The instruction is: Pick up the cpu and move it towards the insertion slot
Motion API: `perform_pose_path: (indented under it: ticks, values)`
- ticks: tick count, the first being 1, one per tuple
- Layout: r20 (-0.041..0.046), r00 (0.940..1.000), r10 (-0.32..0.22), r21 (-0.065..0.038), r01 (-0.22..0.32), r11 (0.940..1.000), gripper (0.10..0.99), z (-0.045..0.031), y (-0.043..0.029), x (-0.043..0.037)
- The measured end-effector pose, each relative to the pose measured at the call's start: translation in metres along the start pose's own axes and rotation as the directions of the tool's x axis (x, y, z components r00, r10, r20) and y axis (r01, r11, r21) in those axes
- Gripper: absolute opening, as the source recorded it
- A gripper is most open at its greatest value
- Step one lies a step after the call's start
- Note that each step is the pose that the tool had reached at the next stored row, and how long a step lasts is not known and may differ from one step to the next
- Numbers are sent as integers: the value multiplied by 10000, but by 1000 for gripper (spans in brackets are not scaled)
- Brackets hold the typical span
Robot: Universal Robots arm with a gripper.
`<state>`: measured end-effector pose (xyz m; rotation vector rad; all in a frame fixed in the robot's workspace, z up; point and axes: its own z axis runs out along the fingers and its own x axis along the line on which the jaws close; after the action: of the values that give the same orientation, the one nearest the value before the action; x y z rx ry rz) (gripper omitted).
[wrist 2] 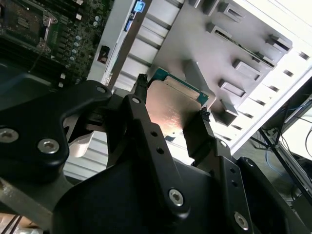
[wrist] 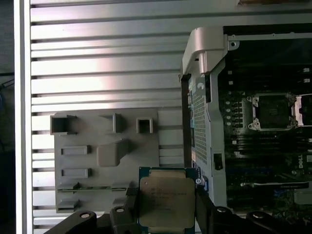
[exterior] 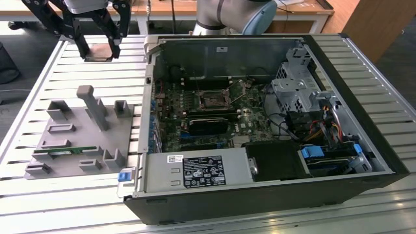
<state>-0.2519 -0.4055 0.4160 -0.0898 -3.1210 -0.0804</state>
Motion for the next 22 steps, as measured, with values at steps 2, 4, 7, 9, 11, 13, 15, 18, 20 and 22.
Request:
perform_pose_path:
  ticks: [2,4,7,9,11,13,15,18,20,22]
  values:
    - [1,10000,0,-1,0,10000,545,1,15,-14]
    - [1,10000,-1,-4,1,10000,545,2,27,-28]
    - [0,10000,0,-6,0,10000,545,2,45,-46]
    - [0,10000,-2,-7,2,10000,545,3,57,-58]
    - [0,10000,0,-7,0,10000,545,3,70,-70]
    - [0,10000,0,-7,0,10000,545,3,81,-85]
    - [0,10000,0,-8,0,10000,545,3,95,-101]
    - [0,10000,-2,-9,2,10000,545,4,108,-127]
    - [0,10000,0,-9,0,10000,545,4,114,-145]
    - [0,10000,-1,-11,1,10000,545,4,120,-166]
